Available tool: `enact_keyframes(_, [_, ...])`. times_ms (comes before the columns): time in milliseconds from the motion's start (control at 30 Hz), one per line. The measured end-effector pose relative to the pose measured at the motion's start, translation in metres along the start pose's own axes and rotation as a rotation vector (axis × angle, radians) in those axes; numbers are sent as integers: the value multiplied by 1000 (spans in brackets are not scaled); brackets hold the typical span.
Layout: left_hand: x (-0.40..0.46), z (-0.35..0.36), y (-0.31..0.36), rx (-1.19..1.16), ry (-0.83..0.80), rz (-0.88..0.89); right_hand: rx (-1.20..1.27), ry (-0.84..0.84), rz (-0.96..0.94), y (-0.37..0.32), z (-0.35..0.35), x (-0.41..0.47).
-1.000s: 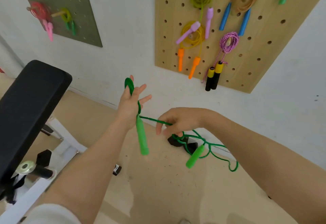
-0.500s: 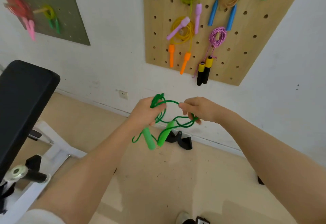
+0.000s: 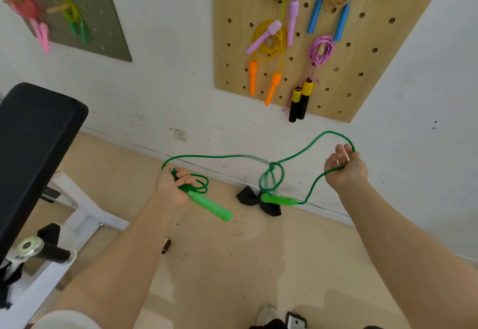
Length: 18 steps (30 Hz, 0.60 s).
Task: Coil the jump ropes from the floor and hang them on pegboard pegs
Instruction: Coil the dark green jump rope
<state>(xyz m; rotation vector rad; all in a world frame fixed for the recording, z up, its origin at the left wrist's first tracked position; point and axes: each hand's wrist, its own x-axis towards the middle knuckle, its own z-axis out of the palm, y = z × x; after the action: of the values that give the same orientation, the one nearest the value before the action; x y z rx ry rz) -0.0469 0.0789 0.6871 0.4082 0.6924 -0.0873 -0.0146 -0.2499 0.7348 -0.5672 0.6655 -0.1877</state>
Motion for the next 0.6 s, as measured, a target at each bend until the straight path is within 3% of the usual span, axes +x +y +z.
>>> enact_keyframes(67, [2, -2, 1, 34, 19, -6, -111, 43, -14, -2, -6, 5])
enact_keyframes(167, [-4, 10, -1, 304, -65, -61, -629, 121, 12, 3, -6, 11])
enact_keyframes(300, [-29, 44, -13, 907, -323, -120, -1770, 94, -70, 19, 9, 2])
enact_keyframes(333, [-35, 52, -15, 1033, -393, -127, -1931, 65, -91, 24, 14, -2])
enact_keyframes(400, [-48, 67, -19, 1205, -526, -137, -1908, -208, -143, 32, 24, -21])
enact_keyframes(433, [-53, 74, -21, 1236, -576, -149, -1731, -423, -181, 35, 30, -32])
enact_keyframes(533, [-65, 90, -25, 1203, -649, -163, -1385, -984, 36, 44, 47, -62])
enact_keyframes(600, [-70, 95, -26, 1123, -654, -151, -1358, -1049, 137, 48, 52, -67])
